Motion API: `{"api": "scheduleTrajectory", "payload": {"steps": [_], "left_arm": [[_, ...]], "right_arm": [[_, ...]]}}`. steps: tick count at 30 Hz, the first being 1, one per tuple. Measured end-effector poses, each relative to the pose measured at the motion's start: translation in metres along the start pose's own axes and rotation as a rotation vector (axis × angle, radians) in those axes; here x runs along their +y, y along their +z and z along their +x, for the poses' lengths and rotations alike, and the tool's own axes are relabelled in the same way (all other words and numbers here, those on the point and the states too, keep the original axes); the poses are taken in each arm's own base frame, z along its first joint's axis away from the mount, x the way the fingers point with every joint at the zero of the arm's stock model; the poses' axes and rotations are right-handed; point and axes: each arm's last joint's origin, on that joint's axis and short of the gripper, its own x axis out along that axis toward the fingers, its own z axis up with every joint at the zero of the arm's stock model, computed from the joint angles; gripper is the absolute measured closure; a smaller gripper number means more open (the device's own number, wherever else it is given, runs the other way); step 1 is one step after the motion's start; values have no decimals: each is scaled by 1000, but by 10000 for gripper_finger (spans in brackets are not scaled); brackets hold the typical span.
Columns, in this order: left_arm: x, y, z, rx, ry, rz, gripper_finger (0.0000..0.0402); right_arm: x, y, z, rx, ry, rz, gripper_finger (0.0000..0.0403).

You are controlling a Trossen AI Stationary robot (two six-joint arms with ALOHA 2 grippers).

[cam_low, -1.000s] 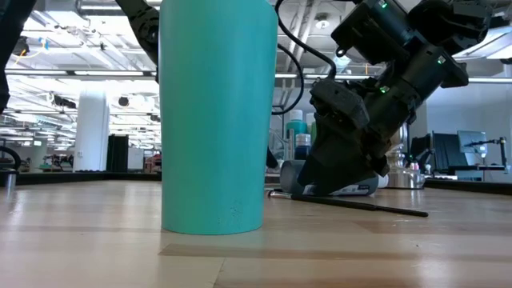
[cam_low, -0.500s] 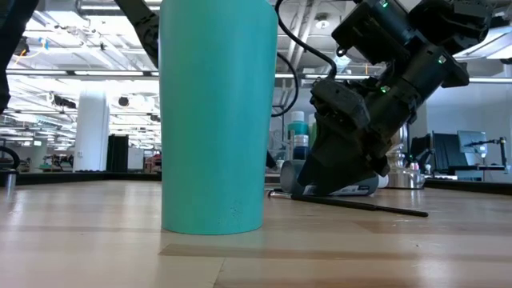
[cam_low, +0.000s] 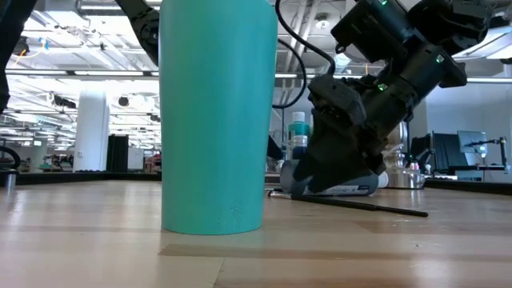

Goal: Pick & Place Paint Supplies
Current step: Put the big black paint bottle into the transparent bin

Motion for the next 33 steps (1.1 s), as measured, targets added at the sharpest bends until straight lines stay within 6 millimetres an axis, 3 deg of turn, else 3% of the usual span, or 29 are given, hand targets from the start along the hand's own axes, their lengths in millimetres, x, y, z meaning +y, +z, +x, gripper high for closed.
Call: {"api": "scheduleTrajectory", "payload": {"steps": [8, 19, 24, 33], "left_arm": [[-20, 6, 0, -42, -39, 33, 264], [-21, 8, 0, -66, -37, 31, 264], [-21, 9, 0, -70, -28, 31, 264], [-21, 9, 0, -69, -28, 31, 264]], "right_arm": [[3, 3, 0, -25, 26, -8, 173], [3, 7, 1, -55, 45, -68, 173], [7, 11, -15, -43, 54, -52, 173], [-11, -1, -45, -72, -298, 137, 173]]}}
